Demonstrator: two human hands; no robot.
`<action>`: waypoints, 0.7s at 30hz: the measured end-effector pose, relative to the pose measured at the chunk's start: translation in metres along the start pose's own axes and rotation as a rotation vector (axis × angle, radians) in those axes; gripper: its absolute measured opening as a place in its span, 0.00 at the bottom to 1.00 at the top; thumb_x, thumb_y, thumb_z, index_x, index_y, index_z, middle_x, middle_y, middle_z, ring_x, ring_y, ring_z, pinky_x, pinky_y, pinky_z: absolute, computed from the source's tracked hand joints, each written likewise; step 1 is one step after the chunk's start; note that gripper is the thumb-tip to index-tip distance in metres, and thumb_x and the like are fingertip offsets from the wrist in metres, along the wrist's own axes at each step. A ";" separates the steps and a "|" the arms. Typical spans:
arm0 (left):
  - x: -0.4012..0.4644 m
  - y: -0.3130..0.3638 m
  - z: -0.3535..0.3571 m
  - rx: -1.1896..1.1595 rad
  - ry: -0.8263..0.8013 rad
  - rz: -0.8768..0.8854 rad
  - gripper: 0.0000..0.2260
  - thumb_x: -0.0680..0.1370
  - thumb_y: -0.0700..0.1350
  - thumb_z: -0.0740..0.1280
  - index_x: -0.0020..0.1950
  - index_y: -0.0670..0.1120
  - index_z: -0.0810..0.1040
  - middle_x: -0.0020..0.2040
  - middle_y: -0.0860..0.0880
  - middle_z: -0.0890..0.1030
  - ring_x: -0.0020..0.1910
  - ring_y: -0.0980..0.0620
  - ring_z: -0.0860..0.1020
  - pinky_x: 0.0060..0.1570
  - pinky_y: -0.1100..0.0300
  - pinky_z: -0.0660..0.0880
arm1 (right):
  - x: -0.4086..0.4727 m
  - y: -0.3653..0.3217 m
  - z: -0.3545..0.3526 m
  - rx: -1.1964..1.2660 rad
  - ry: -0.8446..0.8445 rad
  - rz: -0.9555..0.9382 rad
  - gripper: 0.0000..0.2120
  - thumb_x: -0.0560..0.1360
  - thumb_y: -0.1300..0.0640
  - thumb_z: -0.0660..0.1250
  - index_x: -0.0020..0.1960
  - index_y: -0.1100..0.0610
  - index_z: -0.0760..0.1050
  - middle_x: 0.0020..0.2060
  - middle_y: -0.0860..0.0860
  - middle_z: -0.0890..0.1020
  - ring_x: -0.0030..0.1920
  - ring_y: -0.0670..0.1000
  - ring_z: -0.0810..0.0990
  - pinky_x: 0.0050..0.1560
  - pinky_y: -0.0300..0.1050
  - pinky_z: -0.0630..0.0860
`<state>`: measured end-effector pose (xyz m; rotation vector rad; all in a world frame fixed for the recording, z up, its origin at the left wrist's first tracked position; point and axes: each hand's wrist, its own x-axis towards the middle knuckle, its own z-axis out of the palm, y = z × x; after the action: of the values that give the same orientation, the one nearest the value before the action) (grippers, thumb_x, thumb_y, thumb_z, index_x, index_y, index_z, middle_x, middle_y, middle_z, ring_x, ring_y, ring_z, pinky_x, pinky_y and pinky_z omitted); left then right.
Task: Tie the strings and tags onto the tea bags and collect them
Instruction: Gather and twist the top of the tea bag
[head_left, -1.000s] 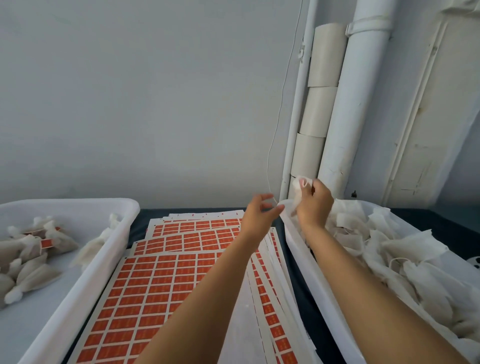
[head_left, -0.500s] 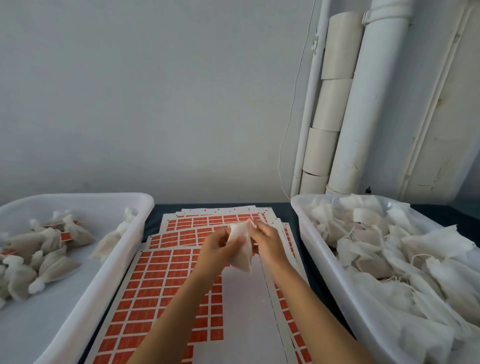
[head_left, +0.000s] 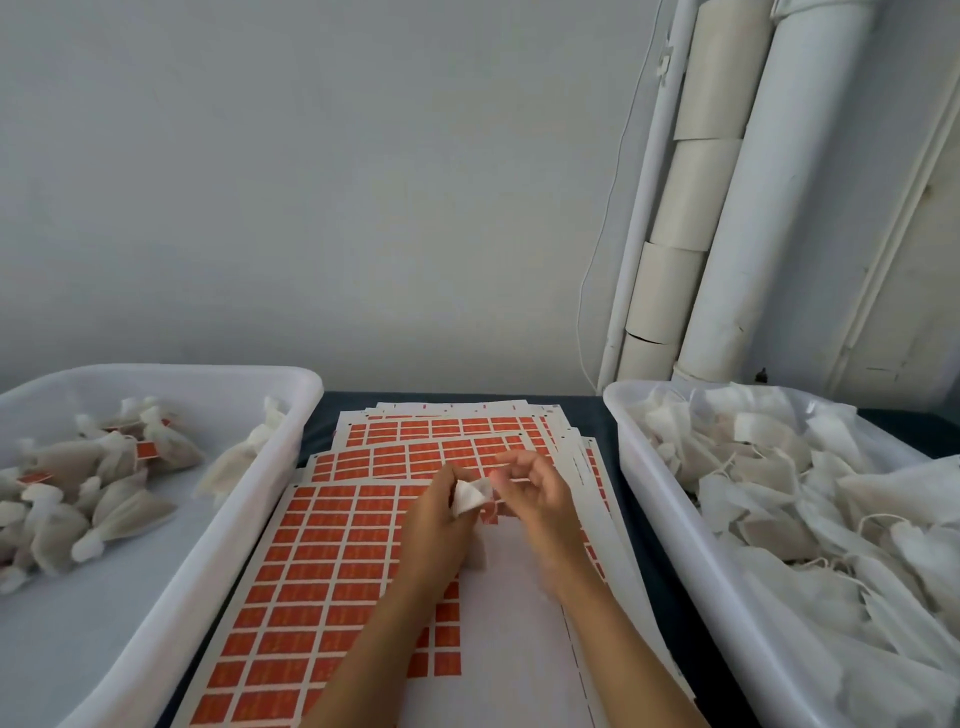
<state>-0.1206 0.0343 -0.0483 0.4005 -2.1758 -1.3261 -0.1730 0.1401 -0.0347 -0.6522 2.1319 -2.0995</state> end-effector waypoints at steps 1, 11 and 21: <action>-0.001 0.000 0.000 -0.016 0.000 0.011 0.07 0.77 0.43 0.67 0.48 0.54 0.72 0.43 0.57 0.78 0.40 0.57 0.77 0.32 0.73 0.71 | -0.001 0.002 0.000 -0.025 -0.004 -0.012 0.09 0.71 0.51 0.71 0.50 0.48 0.75 0.46 0.45 0.81 0.46 0.48 0.81 0.41 0.37 0.80; -0.003 0.000 -0.008 -0.238 -0.093 -0.007 0.04 0.77 0.47 0.67 0.48 0.53 0.73 0.44 0.55 0.79 0.43 0.55 0.78 0.34 0.73 0.74 | -0.006 0.003 -0.010 -0.073 -0.120 -0.003 0.08 0.70 0.58 0.73 0.46 0.49 0.78 0.39 0.44 0.84 0.38 0.46 0.84 0.37 0.35 0.78; -0.010 0.007 -0.014 -0.333 -0.272 0.007 0.16 0.66 0.59 0.69 0.49 0.52 0.75 0.39 0.60 0.79 0.38 0.63 0.78 0.35 0.73 0.73 | -0.008 -0.004 -0.020 -0.099 -0.087 -0.083 0.01 0.73 0.59 0.68 0.43 0.54 0.78 0.37 0.47 0.84 0.36 0.49 0.84 0.34 0.43 0.81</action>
<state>-0.1045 0.0331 -0.0398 0.0859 -2.1053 -1.7888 -0.1721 0.1618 -0.0316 -0.8402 2.2089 -1.9746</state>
